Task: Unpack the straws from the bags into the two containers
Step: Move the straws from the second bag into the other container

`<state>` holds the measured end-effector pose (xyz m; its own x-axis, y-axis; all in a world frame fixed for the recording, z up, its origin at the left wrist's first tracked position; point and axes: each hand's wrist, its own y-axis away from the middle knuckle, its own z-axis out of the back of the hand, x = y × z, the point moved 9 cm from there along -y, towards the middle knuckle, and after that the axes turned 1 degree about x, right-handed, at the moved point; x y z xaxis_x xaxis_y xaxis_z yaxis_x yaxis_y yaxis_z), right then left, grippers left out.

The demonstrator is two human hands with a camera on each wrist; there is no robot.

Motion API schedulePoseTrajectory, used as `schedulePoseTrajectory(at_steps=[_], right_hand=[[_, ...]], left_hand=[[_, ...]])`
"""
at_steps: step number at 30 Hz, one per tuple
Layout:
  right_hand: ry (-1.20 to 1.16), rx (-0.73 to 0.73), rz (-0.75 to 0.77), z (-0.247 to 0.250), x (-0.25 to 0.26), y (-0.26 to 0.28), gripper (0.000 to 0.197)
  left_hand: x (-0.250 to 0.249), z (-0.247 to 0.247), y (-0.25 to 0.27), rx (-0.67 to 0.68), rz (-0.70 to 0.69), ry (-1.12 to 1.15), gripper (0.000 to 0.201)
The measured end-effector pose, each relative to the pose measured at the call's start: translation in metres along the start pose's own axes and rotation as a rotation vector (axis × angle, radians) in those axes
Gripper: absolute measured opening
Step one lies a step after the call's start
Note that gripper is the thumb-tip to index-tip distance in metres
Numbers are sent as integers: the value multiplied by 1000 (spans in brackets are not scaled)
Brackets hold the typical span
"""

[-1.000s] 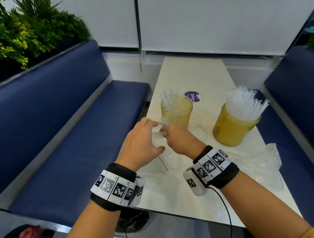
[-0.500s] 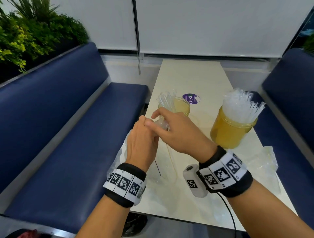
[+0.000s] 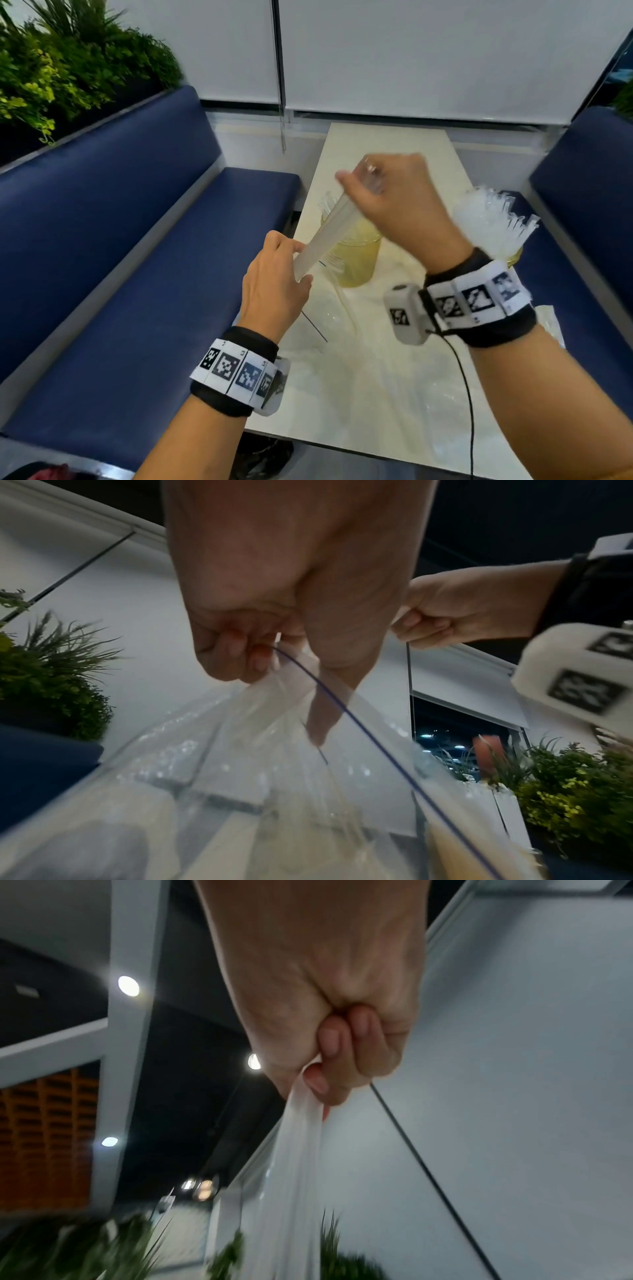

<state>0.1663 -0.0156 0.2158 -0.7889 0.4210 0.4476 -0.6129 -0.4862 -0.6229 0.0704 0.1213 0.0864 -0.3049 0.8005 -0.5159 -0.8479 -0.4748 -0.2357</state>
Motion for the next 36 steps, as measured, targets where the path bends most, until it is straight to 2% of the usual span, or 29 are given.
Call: schedulePoseTrajectory(at_steps=[5, 10, 12, 18, 21, 23, 25, 27, 29, 30, 31, 32, 34, 36], right_hand=[[124, -86, -56, 49, -27, -41, 31], [416, -153, -155, 32, -73, -61, 43], [520, -66, -178, 1, -88, -62, 40], [696, 331, -163, -102, -131, -37, 40], [721, 498, -220, -131, -157, -16, 52], [723, 554, -260, -138, -167, -6, 65], [710, 529, -313, -130, -166, -4, 74], [706, 393, -342, -106, -150, -11, 73], [672, 226, -277, -80, -118, -18, 55], [606, 180, -229, -73, -100, -18, 45], [505, 195, -187, -72, -84, -15, 40], [384, 279, -158, -78, -69, -7, 41], [130, 558, -154, -103, -44, 21, 44], [2, 798, -180, -133, -29, 58, 35]], left_hand=[[13, -4, -5, 55, 69, 30, 50], [17, -3, -10, 70, 53, 9, 55], [14, 0, -13, 81, 28, -7, 55], [12, 6, -21, 139, 21, -119, 42], [9, 9, -23, 144, 1, -135, 46], [6, 14, -22, 128, -18, -155, 47], [5, 16, -21, 132, -26, -168, 49], [4, 14, -19, 154, -25, -165, 50], [1, 13, -18, 168, -34, -149, 50], [0, 12, -18, 173, -39, -135, 50], [0, 10, -19, 178, -42, -123, 48], [-1, 8, -19, 181, -44, -118, 45], [-2, 6, -20, 184, -51, -116, 40], [-5, 5, -19, 188, -65, -96, 43]])
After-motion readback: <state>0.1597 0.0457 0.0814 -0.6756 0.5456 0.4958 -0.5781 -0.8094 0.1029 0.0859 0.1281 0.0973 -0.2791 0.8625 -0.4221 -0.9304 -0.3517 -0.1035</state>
